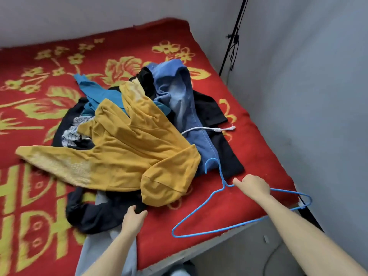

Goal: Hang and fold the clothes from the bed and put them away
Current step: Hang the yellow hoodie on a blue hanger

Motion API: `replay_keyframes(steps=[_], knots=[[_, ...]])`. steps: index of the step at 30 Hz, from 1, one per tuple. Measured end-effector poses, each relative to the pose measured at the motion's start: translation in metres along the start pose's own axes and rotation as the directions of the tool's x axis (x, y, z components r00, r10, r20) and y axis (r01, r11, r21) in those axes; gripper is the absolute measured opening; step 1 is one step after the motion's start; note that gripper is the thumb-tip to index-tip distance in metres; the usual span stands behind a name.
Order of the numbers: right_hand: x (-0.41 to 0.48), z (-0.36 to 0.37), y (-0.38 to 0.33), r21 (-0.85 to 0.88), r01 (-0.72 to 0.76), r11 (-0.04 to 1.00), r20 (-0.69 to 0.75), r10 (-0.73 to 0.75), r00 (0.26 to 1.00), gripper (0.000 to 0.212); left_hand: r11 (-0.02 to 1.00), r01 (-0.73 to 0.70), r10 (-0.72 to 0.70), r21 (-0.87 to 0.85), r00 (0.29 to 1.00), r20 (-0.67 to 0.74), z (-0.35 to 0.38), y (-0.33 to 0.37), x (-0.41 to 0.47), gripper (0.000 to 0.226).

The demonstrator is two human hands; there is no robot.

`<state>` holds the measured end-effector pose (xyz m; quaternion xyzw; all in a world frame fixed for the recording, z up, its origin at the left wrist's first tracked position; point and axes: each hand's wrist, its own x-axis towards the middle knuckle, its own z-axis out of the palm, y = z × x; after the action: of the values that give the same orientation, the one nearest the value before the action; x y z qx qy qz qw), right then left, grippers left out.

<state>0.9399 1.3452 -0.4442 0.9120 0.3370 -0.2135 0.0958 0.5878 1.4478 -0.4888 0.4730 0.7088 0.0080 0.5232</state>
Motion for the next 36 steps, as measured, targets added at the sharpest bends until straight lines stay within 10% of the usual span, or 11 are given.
replay_keyframes(steps=[13, 18, 27, 31, 36], knots=[[0.078, 0.048, -0.054, -0.186, 0.156, 0.97, -0.054, -0.168, 0.984, 0.037, 0.989, 0.143, -0.146, -0.049, 0.986, -0.085, 0.014, 0.021, 0.059, 0.078], [0.071, 0.049, -0.105, -0.123, 0.523, 0.844, -0.178, -0.537, 0.825, 0.053, 0.978, 0.162, -0.167, -0.134, 0.986, -0.026, 0.023, 0.03, 0.068, 0.08], [0.11, 0.061, -0.192, -0.28, 0.714, 0.642, 0.209, -0.686, 0.697, 0.09, 0.985, 0.02, -0.02, 0.172, 1.0, 0.003, 0.011, 0.021, 0.036, 0.054], [0.114, 0.064, -0.198, -0.34, 0.604, 0.721, 0.209, -0.569, 0.796, 0.063, 0.984, 0.117, -0.109, 0.137, 0.992, -0.065, -0.009, -0.004, 0.026, 0.052], [0.094, 0.056, -0.196, -0.427, 0.667, 0.611, 0.264, -0.621, 0.738, 0.026, 0.98, 0.19, -0.183, 0.061, 0.978, -0.104, -0.025, -0.036, 0.013, 0.047]])
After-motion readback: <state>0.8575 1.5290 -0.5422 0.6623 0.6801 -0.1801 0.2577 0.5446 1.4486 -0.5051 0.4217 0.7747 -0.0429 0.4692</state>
